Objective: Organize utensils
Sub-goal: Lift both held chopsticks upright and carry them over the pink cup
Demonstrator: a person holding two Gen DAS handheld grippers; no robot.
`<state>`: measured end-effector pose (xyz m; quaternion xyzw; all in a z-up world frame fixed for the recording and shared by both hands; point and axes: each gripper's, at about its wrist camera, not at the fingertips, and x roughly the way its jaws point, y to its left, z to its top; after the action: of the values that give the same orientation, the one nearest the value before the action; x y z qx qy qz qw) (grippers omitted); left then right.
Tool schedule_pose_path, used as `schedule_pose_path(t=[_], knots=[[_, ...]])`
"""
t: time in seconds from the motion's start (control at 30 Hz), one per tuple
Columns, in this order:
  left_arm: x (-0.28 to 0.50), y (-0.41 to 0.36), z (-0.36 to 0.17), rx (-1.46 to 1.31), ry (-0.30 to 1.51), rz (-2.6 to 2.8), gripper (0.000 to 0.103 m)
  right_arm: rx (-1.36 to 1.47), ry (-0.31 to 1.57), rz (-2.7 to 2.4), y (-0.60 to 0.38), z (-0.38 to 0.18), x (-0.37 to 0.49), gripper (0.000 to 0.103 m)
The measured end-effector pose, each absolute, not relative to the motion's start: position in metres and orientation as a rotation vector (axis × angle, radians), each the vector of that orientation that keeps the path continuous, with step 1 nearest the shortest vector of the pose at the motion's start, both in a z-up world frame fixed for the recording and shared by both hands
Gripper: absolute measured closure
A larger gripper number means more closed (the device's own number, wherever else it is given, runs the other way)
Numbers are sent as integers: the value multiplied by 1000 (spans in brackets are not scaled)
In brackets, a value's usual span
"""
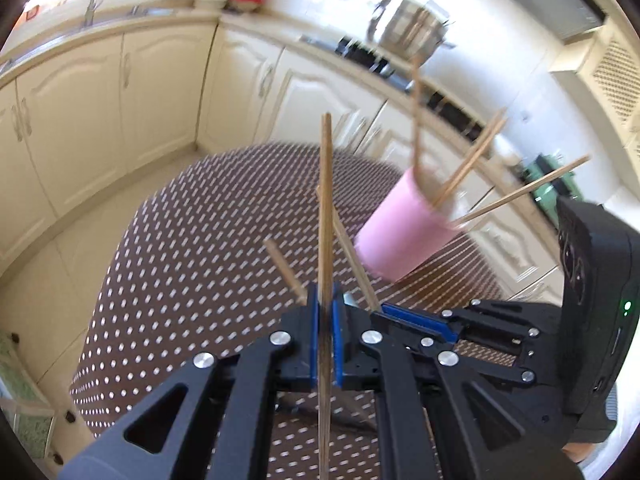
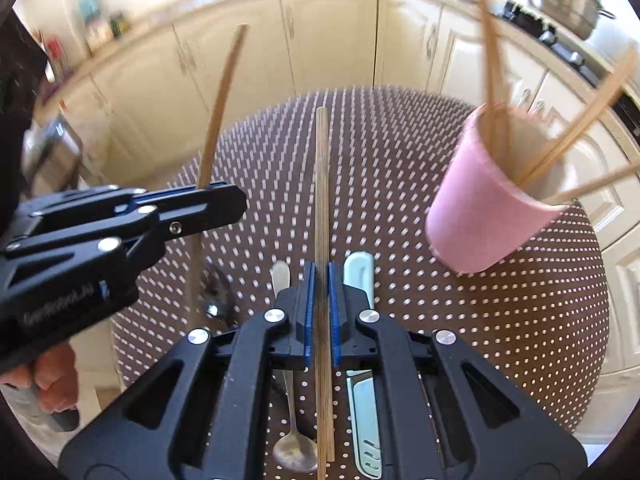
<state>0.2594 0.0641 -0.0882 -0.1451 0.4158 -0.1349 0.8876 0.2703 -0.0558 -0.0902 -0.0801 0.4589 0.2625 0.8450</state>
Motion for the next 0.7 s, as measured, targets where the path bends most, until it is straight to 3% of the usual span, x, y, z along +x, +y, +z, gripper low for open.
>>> schedule_pose_path(t=[0.2, 0.43, 0.7], knots=[[252, 39, -41, -271, 732, -347, 97, 0, 704, 554, -111, -45, 250, 96], [251, 3, 11, -194, 529, -396, 97, 148, 238, 487, -173, 10, 213, 96], [277, -41, 43, -97, 359, -396, 97, 260, 5, 406, -190, 17, 232, 96]])
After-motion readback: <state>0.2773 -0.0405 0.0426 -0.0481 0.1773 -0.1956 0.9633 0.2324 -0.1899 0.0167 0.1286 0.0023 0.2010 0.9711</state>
